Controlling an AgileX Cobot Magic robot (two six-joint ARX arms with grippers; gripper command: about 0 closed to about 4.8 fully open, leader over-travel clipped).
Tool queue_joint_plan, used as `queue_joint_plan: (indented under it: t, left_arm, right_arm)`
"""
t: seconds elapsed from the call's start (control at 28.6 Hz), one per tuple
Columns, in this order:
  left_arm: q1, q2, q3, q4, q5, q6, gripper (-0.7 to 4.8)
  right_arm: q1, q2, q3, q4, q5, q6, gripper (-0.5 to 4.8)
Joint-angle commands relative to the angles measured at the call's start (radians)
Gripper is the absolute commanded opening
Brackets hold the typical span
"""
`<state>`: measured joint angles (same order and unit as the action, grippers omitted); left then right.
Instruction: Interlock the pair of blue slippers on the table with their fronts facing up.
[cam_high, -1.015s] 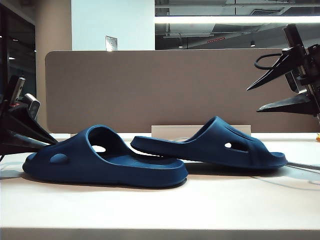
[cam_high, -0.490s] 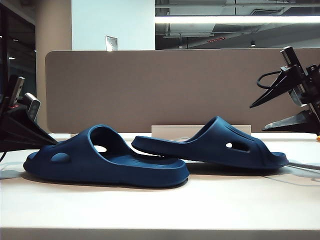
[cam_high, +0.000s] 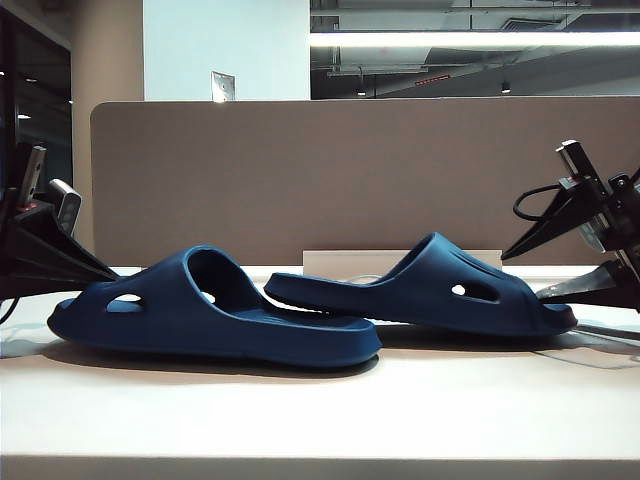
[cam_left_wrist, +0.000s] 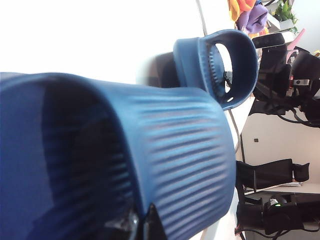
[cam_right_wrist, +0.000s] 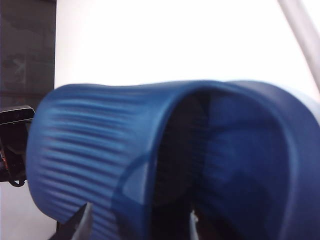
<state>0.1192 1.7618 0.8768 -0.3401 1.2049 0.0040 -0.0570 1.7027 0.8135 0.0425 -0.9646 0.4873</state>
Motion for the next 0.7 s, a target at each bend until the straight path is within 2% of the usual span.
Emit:
queue_joint_plan:
  t: [0.03,0.21,0.45,0.59,0.7]
  left_arm:
    - [-0.001,-0.001,0.002,0.014,0.015,0.007,-0.06]
    - [-0.001,-0.001,0.002,0.031,0.055,0.003,-0.06]
    - [-0.001,-0.001,0.002,0.035,0.056,-0.001,-0.06]
    - [-0.001,-0.001,0.002,0.035,0.056,-0.001,-0.06]
    - [-0.001,-0.001,0.002,0.035,0.056,-0.001,-0.06]
  right_arm:
    - [0.003,-0.002,0.003,0.037,-0.014,-0.005,2.44]
    - [0.003,0.022,0.004,0.050,-0.026,0.007,2.44]
    - [0.005,0.064,0.003,0.088,-0.084,0.014,2.38]
    - [0.010,0.070,0.003,0.113,-0.097,0.017,1.41]
    - [0.018,0.070,0.003,0.134,-0.109,0.017,0.89]
